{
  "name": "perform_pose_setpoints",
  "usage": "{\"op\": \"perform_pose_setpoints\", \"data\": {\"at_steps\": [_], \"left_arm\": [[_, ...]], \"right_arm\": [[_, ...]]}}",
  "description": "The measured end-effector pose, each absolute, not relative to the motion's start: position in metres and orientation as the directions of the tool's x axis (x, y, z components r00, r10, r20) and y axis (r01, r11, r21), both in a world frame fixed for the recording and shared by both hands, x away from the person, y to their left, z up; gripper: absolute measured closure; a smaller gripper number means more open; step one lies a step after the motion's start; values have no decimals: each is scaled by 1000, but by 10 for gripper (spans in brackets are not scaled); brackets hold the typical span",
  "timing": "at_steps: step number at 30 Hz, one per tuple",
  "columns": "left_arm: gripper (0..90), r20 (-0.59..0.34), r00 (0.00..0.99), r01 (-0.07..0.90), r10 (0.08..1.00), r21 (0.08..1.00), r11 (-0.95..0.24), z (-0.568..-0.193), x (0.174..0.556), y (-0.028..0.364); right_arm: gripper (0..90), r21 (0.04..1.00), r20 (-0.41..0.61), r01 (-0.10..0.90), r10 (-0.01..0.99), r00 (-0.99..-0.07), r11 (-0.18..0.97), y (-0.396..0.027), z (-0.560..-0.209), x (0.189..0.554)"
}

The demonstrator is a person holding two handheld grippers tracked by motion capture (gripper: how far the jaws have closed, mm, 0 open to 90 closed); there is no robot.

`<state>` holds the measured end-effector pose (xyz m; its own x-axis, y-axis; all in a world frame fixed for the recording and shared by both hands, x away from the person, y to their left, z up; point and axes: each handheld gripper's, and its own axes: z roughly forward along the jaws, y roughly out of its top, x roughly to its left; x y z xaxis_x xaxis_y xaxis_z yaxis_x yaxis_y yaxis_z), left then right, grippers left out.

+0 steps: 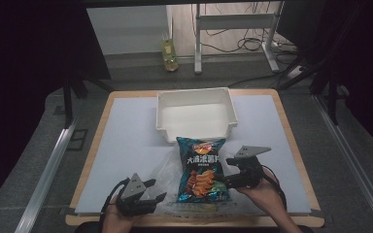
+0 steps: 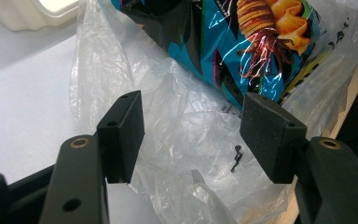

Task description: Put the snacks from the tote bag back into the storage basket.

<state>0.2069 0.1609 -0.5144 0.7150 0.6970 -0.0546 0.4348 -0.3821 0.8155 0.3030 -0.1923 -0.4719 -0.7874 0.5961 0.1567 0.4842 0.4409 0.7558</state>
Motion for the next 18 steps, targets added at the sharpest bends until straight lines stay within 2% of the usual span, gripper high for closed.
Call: {"op": "perform_pose_setpoints", "data": {"at_steps": [6,11,14,17,18], "left_arm": [[393,-51,720,431,692,815,-388,-514,206,161],[394,-48,724,429,688,812,-395,-515,206,160],[395,-44,726,427,686,811,-400,-515,206,160],[397,-40,727,426,686,809,-405,-515,206,159],[397,-38,727,426,686,808,-406,-515,206,159]], "right_arm": [[153,746,168,498,600,-782,441,-174,-476,319],[150,735,182,514,601,-778,443,-167,-481,327],[174,720,208,534,596,-775,443,-165,-486,332],[280,703,260,560,574,-777,439,-165,-493,338],[280,703,260,560,574,-777,439,-165,-493,338]]}}
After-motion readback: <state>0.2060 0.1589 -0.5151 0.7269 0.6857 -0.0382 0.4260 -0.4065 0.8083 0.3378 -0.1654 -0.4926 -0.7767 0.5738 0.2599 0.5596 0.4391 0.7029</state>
